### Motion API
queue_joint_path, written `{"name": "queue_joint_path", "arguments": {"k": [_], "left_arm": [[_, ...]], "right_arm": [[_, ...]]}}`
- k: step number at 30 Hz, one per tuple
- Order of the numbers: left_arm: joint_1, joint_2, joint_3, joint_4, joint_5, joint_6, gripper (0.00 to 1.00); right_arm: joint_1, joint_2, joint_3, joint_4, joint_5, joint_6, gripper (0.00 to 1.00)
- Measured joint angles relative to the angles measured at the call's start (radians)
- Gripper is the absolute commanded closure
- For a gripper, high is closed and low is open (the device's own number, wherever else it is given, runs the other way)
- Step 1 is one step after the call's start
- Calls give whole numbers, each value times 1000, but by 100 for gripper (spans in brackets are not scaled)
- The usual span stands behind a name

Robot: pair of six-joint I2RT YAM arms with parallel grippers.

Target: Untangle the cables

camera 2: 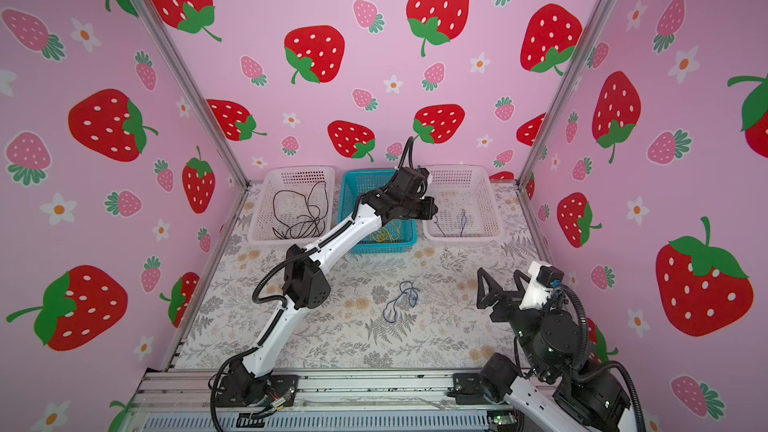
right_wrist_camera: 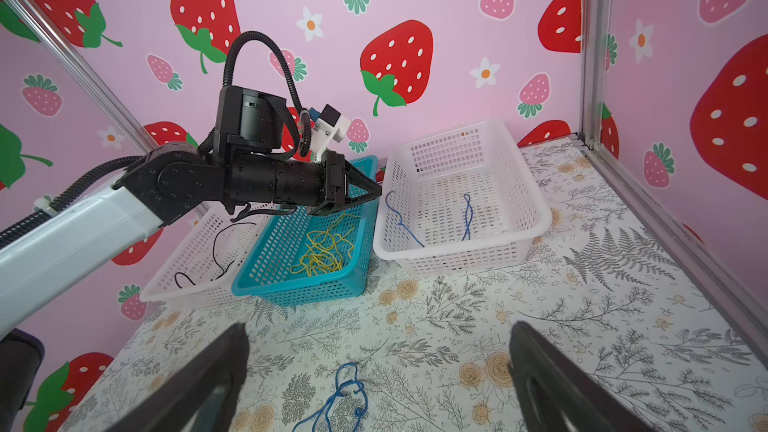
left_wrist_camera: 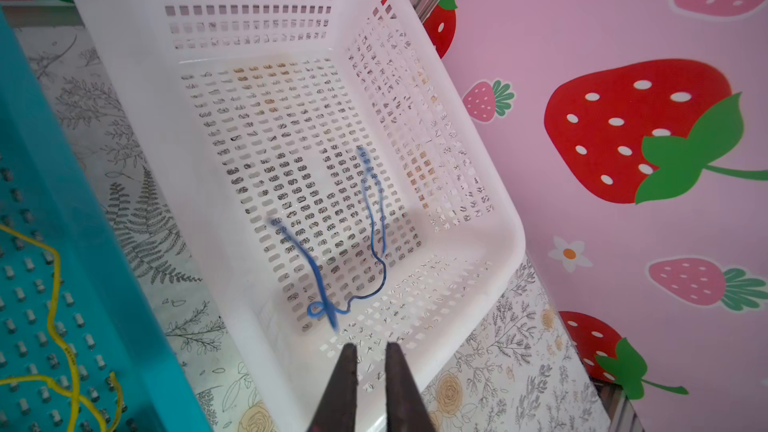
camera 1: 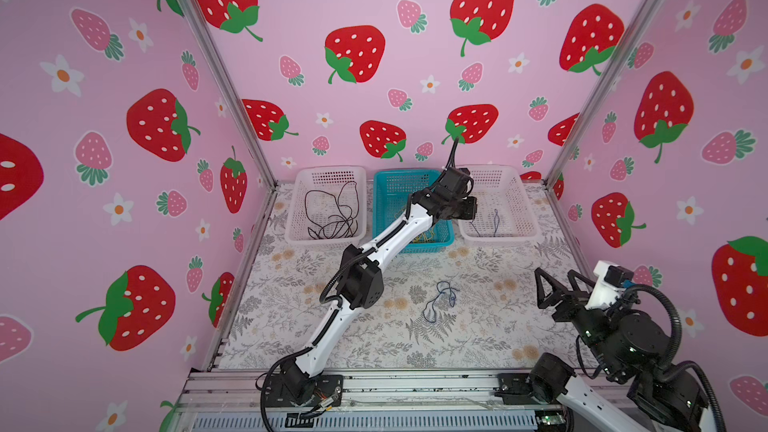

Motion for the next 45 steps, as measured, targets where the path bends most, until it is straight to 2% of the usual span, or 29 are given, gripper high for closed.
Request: {"name": "queue_joint_path", "arguments": {"k": [7,12,18,26,28,35,42,45], "left_arm": [[0,-35,8,12,5,22,50],[0,-182,-54,-1,-29,105,37],[0,-533,-351,19,-132,227,26],[0,-948,-827,93,-283,282,12],[0,-1025,-925,90,-327,277,2],[0,-1329,-1239,75,-476,251,1],[0,-1585,-1474,18,-623,245,1],[0,-1672,-1569,-1,-685,243,1]], "right_arm": [[0,64,3,-1,-37,-1,1],[0,186,13,0,-86,2,1],[0,335,-2,36,-188,29,1],[0,460,-180,208,-371,84,2],[1,502,-215,251,-408,97,4],[5,673,-280,397,-495,114,17],[20,848,-288,513,-513,119,33],[25,912,-290,551,-515,121,36]]}}
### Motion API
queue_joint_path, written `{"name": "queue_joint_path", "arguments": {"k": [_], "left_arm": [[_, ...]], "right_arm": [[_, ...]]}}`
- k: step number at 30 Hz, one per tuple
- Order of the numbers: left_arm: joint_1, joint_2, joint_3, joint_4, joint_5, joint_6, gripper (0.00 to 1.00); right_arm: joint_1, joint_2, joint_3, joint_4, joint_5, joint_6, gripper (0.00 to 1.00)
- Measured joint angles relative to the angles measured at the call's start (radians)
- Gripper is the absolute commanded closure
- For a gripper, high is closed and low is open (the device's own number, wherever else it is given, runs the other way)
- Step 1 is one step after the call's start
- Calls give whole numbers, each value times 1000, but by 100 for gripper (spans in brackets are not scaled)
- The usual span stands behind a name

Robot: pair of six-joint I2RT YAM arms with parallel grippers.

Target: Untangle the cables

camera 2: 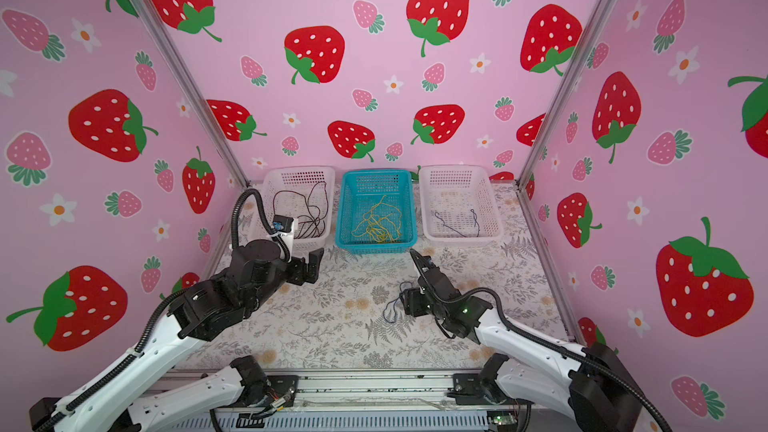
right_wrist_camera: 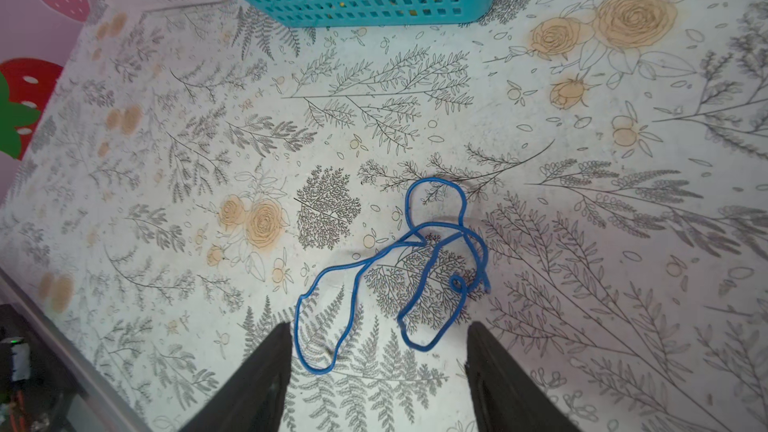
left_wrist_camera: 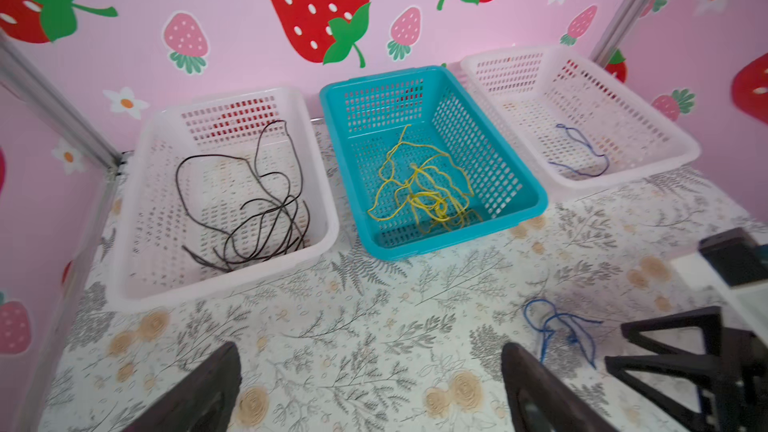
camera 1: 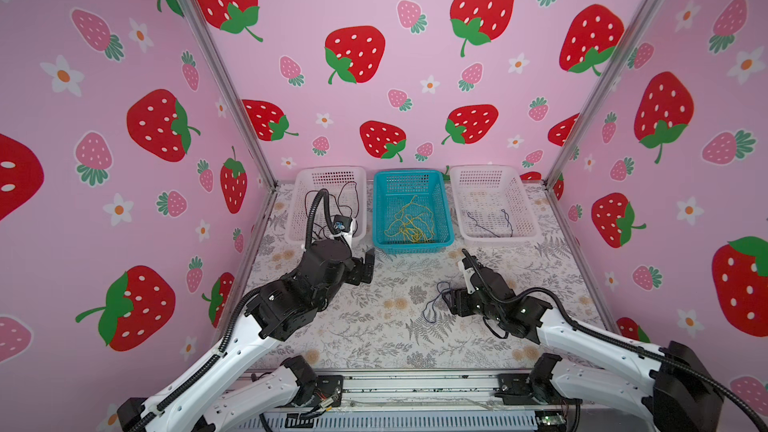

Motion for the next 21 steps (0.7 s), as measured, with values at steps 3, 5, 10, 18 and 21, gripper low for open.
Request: {"name": "queue_joint_path", "arguments": {"k": [3,5,10,18,21], "left_arm": [[0,-77,-77,-7,-54,-4,1],[0,-121,-115,-10,-85,-4,1],[1,-179,-166,-7,-142,-3,1],[1,-162,-192,0,-164,-3,1],[1,-151,-195,0,-167,-3,1]], "right_arm": [[5,67,0,36,-1,4,40],[10,106,0,56,0,6,45],[15,163,0,87,16,5,49],[15,207,-2,114,53,3,72],[15,207,-2,116,61,1,81]]}}
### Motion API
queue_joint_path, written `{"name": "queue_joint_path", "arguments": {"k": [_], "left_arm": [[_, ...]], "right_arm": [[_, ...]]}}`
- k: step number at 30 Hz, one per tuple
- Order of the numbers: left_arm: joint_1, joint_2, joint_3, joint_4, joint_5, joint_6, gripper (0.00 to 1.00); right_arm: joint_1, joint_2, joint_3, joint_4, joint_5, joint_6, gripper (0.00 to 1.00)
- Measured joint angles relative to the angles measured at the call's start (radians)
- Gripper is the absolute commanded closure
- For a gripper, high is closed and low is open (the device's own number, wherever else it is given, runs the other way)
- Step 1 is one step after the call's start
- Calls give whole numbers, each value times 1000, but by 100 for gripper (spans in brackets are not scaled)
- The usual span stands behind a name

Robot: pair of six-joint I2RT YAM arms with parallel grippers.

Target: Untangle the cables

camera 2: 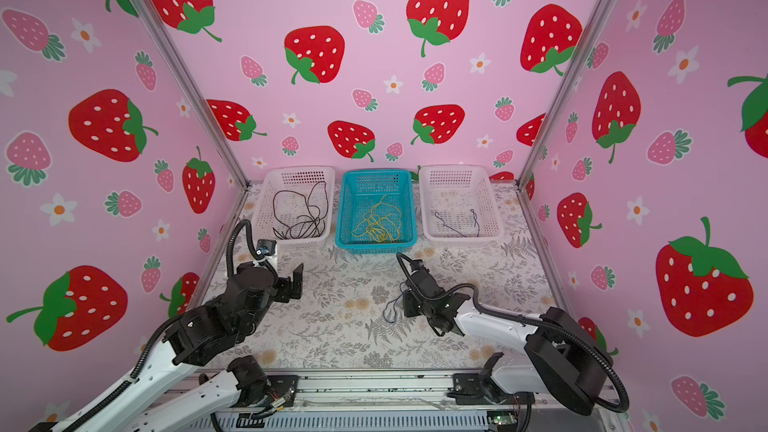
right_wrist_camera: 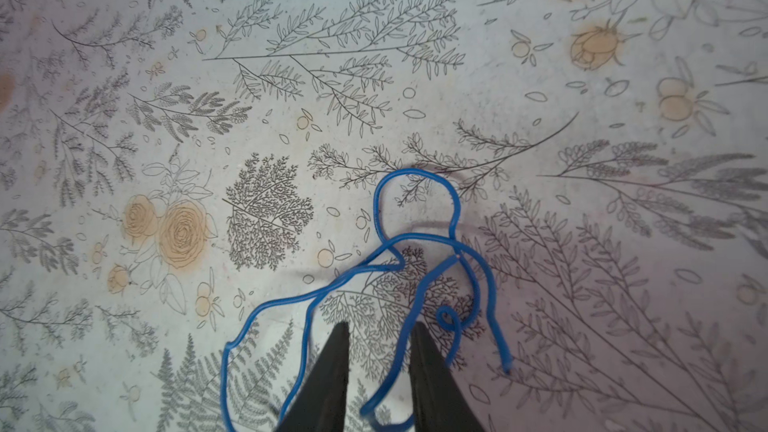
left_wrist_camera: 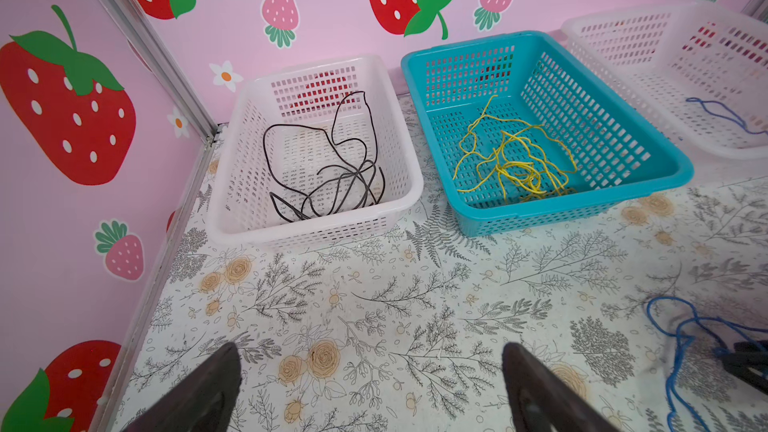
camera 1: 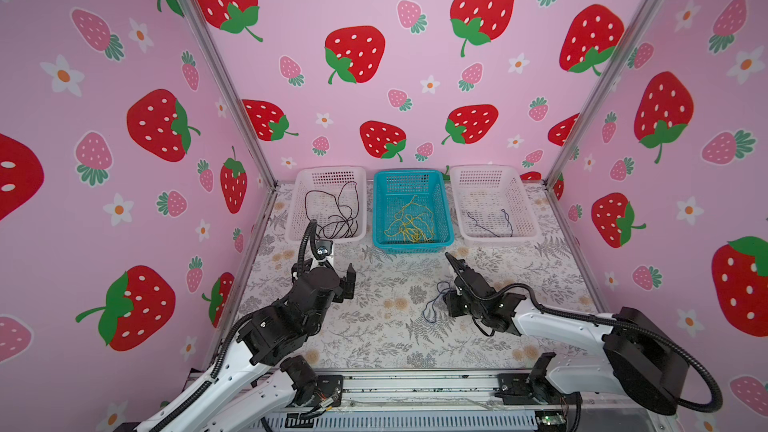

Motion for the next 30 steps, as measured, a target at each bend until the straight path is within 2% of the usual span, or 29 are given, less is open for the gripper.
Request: {"name": "queue_joint_path", "arguments": {"k": [3,9,14,19,25,30], "left_arm": [[0,4,-3,0,0,0,1],[0,3,-4,0,-1,7,1],[0,2,-5,1,0,12,1],[0,-3,-16,4,1,13,1],[0,-2,-21,8,12,14,1],[0,-2,-22,9,16,15,1]], "right_arm": [[0,0,0,-2,8,-3,91],[0,-7,5,-25,18,-20,100],[0,-76,44,-102,45,-34,100],[-19,-160,173,-195,100,-79,100],[-161,-172,365,-270,136,-177,100],[-362,-95,547,-303,126,-235,100]]}}
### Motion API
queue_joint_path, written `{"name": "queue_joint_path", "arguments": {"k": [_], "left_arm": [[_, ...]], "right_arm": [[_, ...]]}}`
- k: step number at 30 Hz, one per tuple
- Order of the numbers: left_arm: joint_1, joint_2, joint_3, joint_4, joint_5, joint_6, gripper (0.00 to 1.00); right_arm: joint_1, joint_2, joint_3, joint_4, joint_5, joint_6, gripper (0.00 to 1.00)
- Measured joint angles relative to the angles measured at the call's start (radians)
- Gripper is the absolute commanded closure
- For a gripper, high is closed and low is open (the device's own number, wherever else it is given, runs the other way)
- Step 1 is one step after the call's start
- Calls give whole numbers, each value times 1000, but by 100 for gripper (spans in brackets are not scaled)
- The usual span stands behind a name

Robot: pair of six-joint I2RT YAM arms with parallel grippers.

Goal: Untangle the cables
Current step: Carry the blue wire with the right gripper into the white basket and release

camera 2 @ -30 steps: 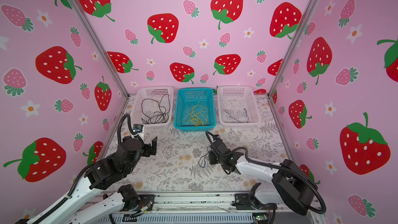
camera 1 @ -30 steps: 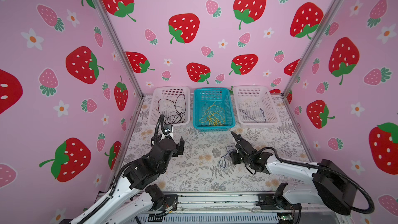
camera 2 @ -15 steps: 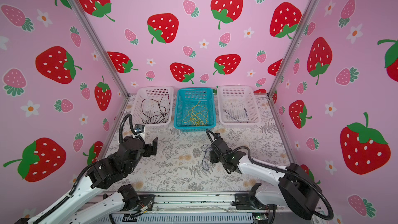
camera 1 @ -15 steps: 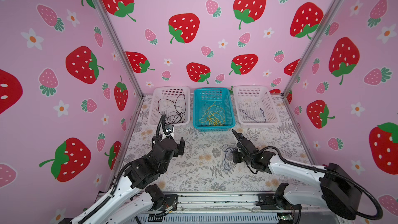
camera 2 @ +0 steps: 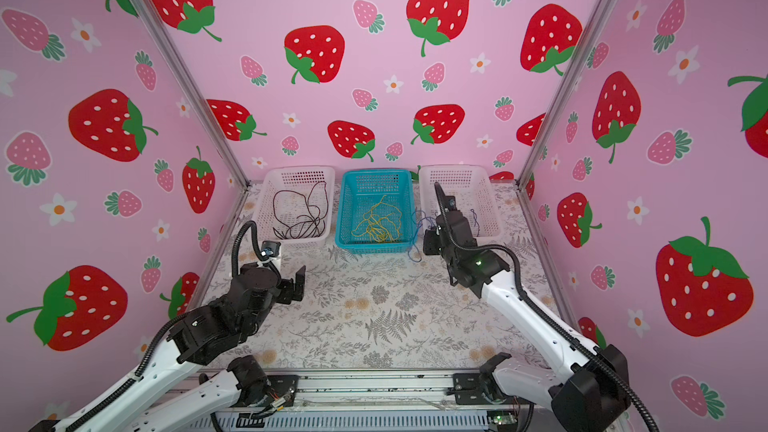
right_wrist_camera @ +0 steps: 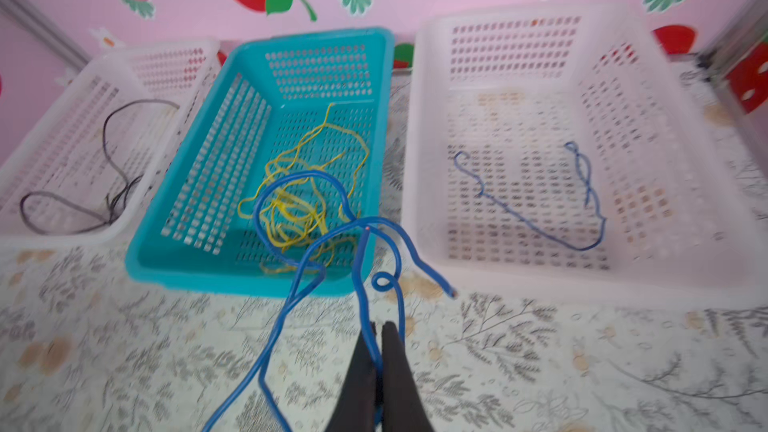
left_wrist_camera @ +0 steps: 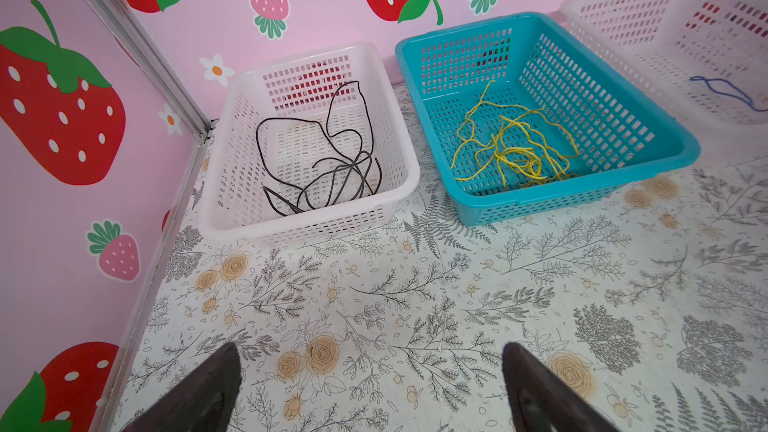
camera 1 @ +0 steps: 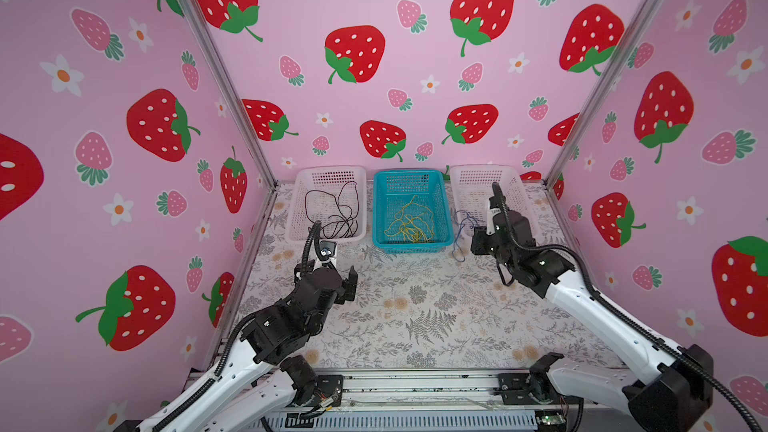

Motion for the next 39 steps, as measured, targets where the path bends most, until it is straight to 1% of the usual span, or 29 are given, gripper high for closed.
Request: {"name": "queue_joint_path", "arguments": {"k": [4,6,10,14,16,19,22,26,29,31,33,35,37,38,39], "left_arm": [[0,3,-6,4,7,1,1],[0,7,-8,3,8,1,1],[0,11,-11,4,14,1,1],[0,10,-14,7,16,1,1],[0,10,-14,7,22,1,1],[0,8,-14,7,25,1,1],[0,2,-14,7,26,1,1],[0,-3,-16,8,30,1,1],[0,-2,-16,10,30,1,1],[0,-1,-19,16,31,1,1],[0,0,-24,20,28,-1,1],[0,1,-26,20,12,-11,1],[0,-3,-31,26,-15,-24,1],[1,-9,-43,37,-28,-26,1],[1,-17,-59,52,-39,-25,1]], "right_arm": [[-156,126,131,0,-26,-9,100],[-219,215,194,2,-55,0,100],[-287,369,268,0,-75,13,100],[-322,501,328,-6,-84,26,100],[-331,556,363,-11,-91,29,98],[-344,622,408,-16,-101,29,92],[-346,641,418,-30,-103,23,74],[-346,625,420,-43,-107,19,57],[-346,578,413,-43,-115,10,41],[-345,515,391,-34,-117,3,35],[-343,414,328,5,-121,-2,28],[-341,285,224,70,-123,-13,19],[-339,142,89,158,-117,-35,5],[-338,68,14,205,-109,-48,1],[-337,5,-53,250,-97,-60,1]]}}
